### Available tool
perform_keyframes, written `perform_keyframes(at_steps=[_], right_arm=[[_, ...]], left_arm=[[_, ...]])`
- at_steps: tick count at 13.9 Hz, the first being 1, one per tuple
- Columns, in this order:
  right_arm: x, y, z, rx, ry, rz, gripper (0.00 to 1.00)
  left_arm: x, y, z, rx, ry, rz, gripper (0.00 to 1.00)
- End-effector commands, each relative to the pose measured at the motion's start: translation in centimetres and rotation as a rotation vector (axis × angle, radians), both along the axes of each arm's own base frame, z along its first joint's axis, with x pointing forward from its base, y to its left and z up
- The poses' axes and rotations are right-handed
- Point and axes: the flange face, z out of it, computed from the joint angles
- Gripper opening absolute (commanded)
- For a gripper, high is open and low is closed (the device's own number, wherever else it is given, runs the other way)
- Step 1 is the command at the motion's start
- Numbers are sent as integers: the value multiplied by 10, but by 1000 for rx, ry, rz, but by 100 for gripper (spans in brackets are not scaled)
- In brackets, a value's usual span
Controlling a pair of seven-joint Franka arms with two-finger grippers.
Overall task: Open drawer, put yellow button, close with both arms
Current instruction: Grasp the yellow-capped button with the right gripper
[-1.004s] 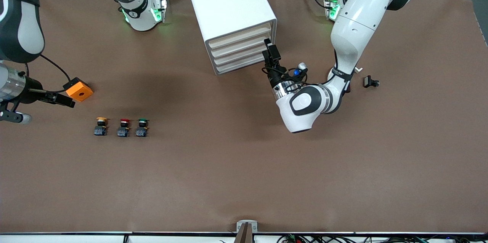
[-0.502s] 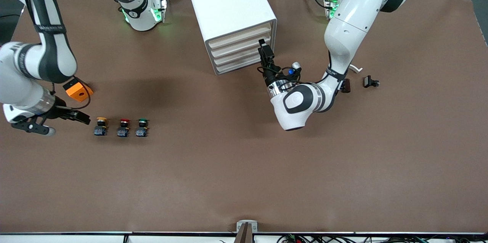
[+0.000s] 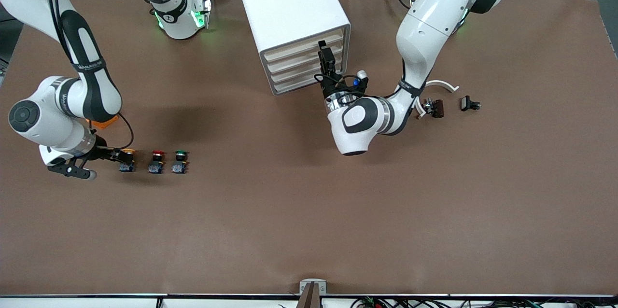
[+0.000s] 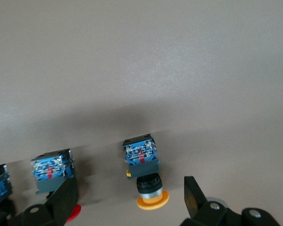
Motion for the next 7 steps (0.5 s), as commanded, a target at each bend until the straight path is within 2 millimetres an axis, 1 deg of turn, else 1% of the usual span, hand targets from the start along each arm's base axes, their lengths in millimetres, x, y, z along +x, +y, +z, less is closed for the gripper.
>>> perform_keyframes(at_steps=[1,2,3,4,5,6,7], right_arm=[[3,-3,-5,7,-14,18,100],[4,-4,-7,4,-25,29,100],[4,-4,-11,3,-26,38,100],[4,-4,-14,3,-23,49,100],[4,-3,-15,3,-21,57,100],[2,-4,-19,3,-15,57,100],[0,-8,-23,5,-6,58,100]], left_arm=[[-4,-11,0,19,20,7,47],[-8,-13,0,25,25,-1,40],[-9,-14,0,31,26,-3,29],[-9,-13,-1,34,26,-1,23],[-9,-13,-1,34,26,-1,13],[-9,-13,-1,37,29,-3,9],[-11,-15,-1,42,28,-6,2]])
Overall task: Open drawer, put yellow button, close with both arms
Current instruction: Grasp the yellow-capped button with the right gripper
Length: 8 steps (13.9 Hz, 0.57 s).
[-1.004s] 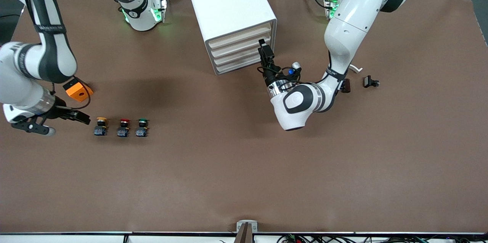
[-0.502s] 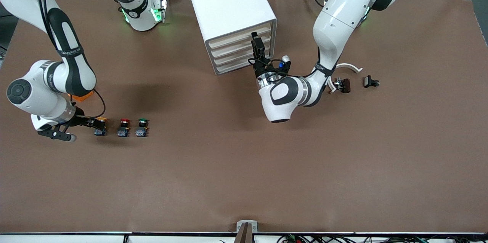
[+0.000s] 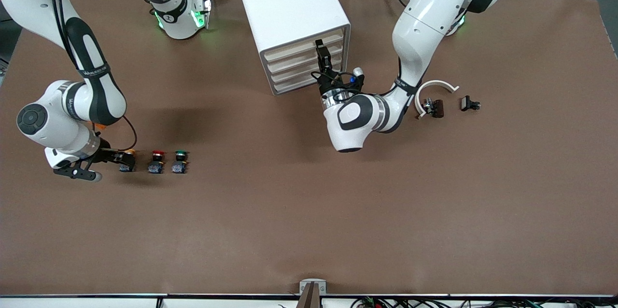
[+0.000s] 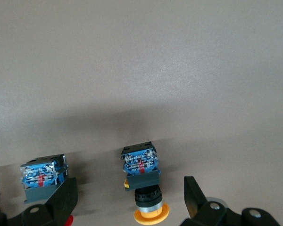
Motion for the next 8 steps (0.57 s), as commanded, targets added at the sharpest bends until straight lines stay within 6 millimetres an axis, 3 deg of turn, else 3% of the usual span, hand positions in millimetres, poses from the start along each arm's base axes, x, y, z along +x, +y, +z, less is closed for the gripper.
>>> perform_keyframes(at_steps=[1,8], right_arm=[[-2,-13,-18,11,8,43,100],[0,-8,-42,11,17,92,100]], left_arm=[[-1,-6,-3,18,5,9,0],[15,10,3,16,3,37,0]])
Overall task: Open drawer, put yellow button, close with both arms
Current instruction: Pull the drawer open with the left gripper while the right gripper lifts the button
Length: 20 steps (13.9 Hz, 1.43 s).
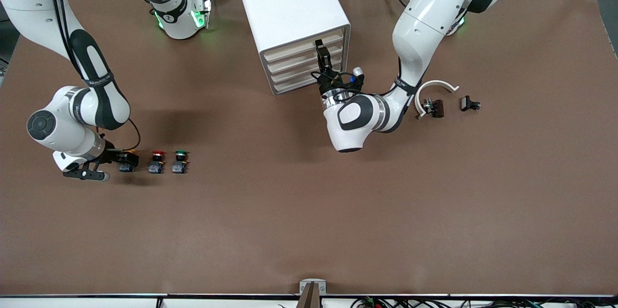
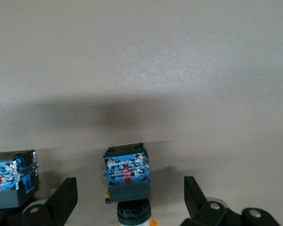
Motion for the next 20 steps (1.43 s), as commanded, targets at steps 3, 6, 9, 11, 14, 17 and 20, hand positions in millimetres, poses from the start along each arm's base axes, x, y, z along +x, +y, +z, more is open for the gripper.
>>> perform_keyframes(at_steps=[3,6,9,11,14,17,20], right_arm=[[8,0,-1,9,-11,13,100],[10,-3,1,9,-11,14,71],[10,-2,1,10,-9,14,50],[9,-2,0,10,-9,15,32],[8,1,-1,13,3,18,0],[12,1,13,43,79,0,0],[20,5,65,99,144,-31,0]], left_arm=[[32,26,6,15,-2,68,0],[50,45,7,14,-5,109,0],[63,62,6,18,-9,137,0],[74,77,5,25,-13,158,0],[86,95,4,31,-17,184,0],[97,112,5,40,-28,204,0],[102,122,7,37,-20,212,1]])
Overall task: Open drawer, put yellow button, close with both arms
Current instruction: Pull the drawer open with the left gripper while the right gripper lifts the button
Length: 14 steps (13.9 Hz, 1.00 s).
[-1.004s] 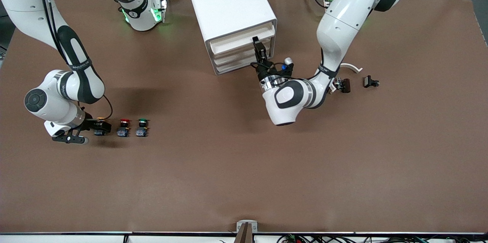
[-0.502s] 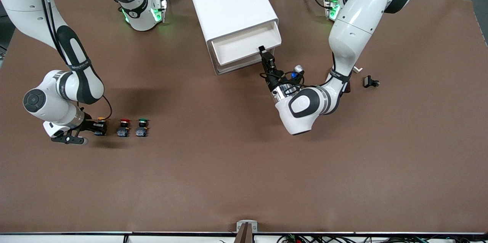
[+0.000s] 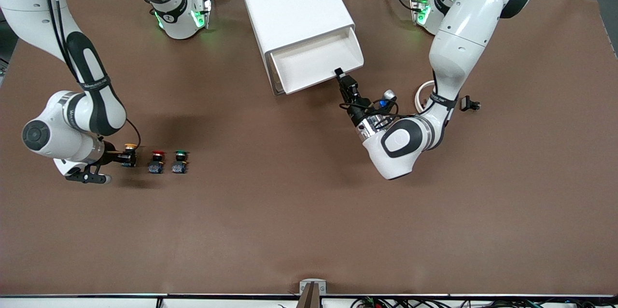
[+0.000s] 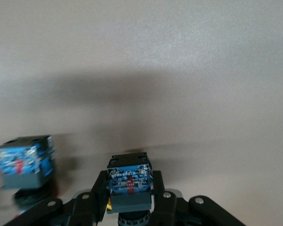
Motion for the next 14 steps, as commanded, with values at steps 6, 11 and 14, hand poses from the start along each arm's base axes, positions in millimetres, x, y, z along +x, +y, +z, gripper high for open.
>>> perform_keyframes(at_steps=[6,11,14], right_arm=[[-14,66,180,64,46,-122,0],[-48,175,255,20,70,-287,0],[-72,256,277,5,73,-383,0]], left_arm=[[23,44,10,11,6,14,2],[30,56,12,10,2,36,2],[30,54,12,9,0,34,4]])
